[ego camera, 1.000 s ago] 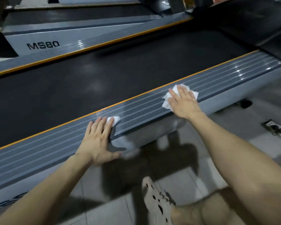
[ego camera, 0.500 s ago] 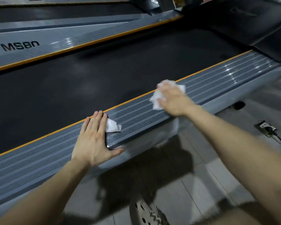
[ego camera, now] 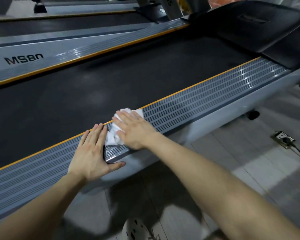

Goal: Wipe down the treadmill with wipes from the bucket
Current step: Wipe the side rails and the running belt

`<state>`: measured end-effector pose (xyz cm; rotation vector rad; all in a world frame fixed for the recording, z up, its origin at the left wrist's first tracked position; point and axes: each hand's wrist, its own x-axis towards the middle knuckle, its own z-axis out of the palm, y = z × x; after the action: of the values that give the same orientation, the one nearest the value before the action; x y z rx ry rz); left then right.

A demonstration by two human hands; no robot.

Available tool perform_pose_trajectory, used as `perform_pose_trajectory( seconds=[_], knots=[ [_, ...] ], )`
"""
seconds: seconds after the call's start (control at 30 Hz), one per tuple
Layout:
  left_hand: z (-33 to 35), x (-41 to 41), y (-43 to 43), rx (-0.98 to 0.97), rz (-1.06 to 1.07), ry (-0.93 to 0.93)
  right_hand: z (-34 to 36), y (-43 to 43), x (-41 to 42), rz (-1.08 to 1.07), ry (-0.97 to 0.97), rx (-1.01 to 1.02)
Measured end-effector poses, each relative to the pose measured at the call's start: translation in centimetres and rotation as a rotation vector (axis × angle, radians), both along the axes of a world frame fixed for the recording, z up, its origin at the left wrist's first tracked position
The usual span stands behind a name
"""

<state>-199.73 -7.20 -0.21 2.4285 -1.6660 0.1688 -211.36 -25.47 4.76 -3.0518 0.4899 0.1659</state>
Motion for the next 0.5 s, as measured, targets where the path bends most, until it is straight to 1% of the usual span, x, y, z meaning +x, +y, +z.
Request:
perform_pose_trajectory(
  seconds=[0.03,0.07,0.13,0.2,0.27,0.3,0.37,0.5],
  knots=[
    [0.0,0.0,0.1,0.000,0.004,-0.002,0.5,-2.1,-1.4,-0.014,0.005,-0.025],
    [0.1,0.0,0.0,0.000,0.005,-0.006,0.9,-5.0,-3.1,-0.077,-0.001,-0.041],
    [0.2,0.1,0.0,0.005,-0.001,-0.004,1.8,-12.2,-7.8,-0.307,-0.035,-0.060],
    [0.1,0.0,-0.1,-0.007,-0.001,0.003,2.7,-18.4,-12.9,-0.568,0.016,-0.043],
    [0.1,0.1,-0.1,-0.024,0.007,0.020,3.3,-20.4,-15.1,-0.711,0.060,-0.015],
    [0.1,0.1,0.0,-0.035,0.011,0.030,3.3,-19.8,-14.8,-0.720,0.063,-0.033],
    [0.1,0.2,0.0,-0.064,0.008,0.039,2.7,-16.4,-12.3,-0.633,0.092,-0.083],
    [-0.4,0.3,-0.2,-0.066,0.014,0.030,-0.6,-3.8,-5.9,-0.121,-0.007,-0.083]
  ],
)
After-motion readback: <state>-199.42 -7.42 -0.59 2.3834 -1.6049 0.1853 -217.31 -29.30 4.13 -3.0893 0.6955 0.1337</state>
